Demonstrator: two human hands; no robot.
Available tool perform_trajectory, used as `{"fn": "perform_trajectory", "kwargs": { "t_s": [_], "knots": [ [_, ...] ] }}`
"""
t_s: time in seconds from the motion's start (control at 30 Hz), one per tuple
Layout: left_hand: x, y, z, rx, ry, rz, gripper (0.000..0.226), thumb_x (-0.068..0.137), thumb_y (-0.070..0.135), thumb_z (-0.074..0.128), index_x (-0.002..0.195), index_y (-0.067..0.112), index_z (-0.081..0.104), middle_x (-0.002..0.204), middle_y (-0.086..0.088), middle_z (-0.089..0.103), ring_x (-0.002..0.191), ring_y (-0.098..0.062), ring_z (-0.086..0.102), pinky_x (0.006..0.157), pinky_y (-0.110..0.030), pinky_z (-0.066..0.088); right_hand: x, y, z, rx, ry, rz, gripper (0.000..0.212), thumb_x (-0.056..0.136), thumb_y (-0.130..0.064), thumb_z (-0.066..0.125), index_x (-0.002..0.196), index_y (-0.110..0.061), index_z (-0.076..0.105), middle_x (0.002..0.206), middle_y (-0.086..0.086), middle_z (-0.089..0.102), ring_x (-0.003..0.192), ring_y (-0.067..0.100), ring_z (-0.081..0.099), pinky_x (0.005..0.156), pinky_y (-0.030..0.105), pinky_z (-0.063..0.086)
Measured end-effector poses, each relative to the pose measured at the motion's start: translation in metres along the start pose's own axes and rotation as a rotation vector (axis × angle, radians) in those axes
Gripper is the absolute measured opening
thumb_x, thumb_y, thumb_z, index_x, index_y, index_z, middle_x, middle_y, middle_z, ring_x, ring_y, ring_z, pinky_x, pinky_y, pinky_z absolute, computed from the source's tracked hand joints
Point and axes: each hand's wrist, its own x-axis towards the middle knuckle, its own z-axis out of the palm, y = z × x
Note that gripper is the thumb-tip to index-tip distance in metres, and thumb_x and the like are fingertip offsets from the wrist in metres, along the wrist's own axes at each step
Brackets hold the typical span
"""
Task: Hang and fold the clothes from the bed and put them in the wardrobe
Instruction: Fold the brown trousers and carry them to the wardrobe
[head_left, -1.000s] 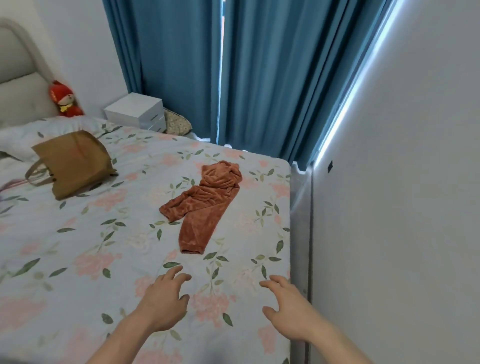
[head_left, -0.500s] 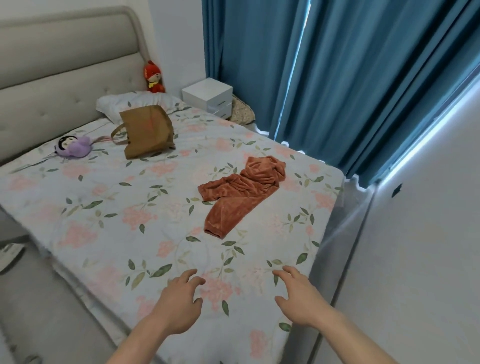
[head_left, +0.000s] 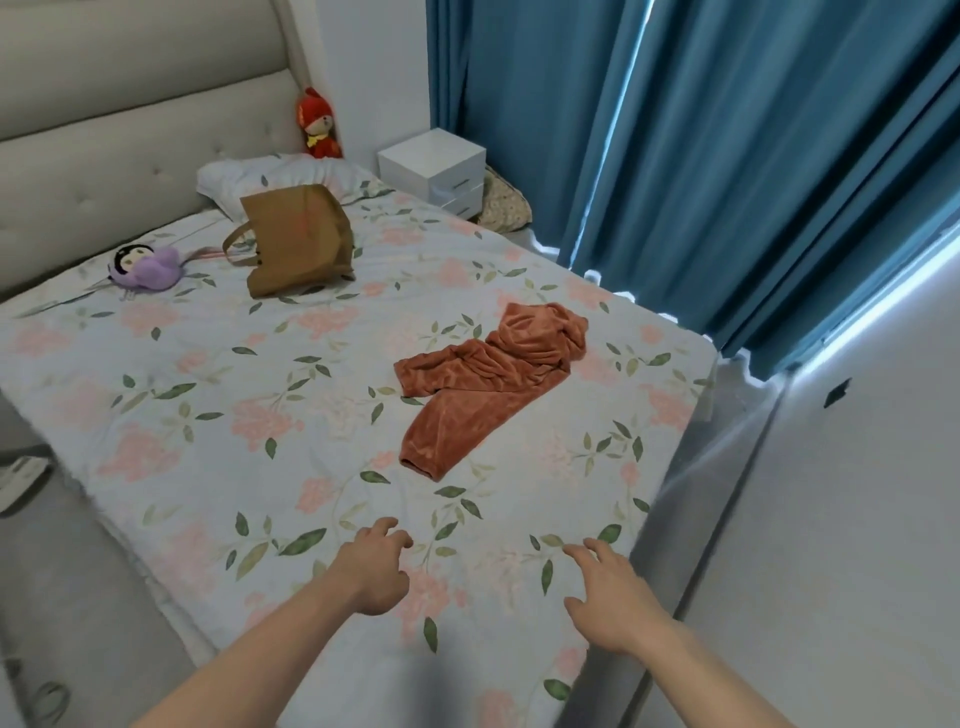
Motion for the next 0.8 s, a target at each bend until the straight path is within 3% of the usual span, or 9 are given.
{"fn": "perform_trajectory", "kwargs": {
  "t_s": [0.37,0.57,0.7,0.8],
  "knots": [
    [0.265,0.062,-0.016,-0.143,-0.062,-0.278,0.064,0.093,0.029,0.051,0.155,0.023,0.034,0.166,-0.008,0.009,0.148,-0.034,0.023,0.117,-0.045,0.033,0.245,0.076,-0.081,-0.03,-0.055,-0.136,0.067,0.102,-0.034,0.047,0.161,-0.031,0.015,0.169,-0.003,0.004,0.154,0.024,0.013,0.122,0.043,0.027],
    [0.389,0.056,0.017,-0.108,-0.08,-0.356,0.062,0.094,0.036,0.055,0.153,0.028,0.039,0.168,-0.008,-0.009,0.151,-0.038,0.013,0.121,-0.047,0.027,0.337,0.123,-0.064,0.012,-0.063,-0.184,0.065,0.103,-0.037,0.047,0.159,-0.035,0.015,0.168,-0.006,0.007,0.152,0.021,0.017,0.12,0.041,0.031],
    [0.441,0.031,0.055,0.027,-0.205,-0.417,0.061,0.087,0.039,0.045,0.148,0.032,0.045,0.167,-0.01,-0.014,0.154,-0.04,-0.009,0.123,-0.053,0.02,0.368,0.161,-0.041,0.031,-0.076,-0.167,0.062,0.103,-0.039,0.047,0.157,-0.037,0.017,0.166,-0.008,0.008,0.15,0.02,0.021,0.118,0.037,0.034],
    [0.459,0.009,0.077,-0.016,-0.188,-0.496,0.077,0.081,0.035,0.042,0.156,0.025,0.03,0.168,-0.009,-0.012,0.154,-0.037,-0.008,0.124,-0.052,0.017,0.378,0.187,-0.026,0.056,-0.076,-0.134,0.062,0.102,-0.04,0.047,0.157,-0.038,0.017,0.166,-0.008,0.008,0.15,0.019,0.023,0.119,0.036,0.033]
  ]
}}
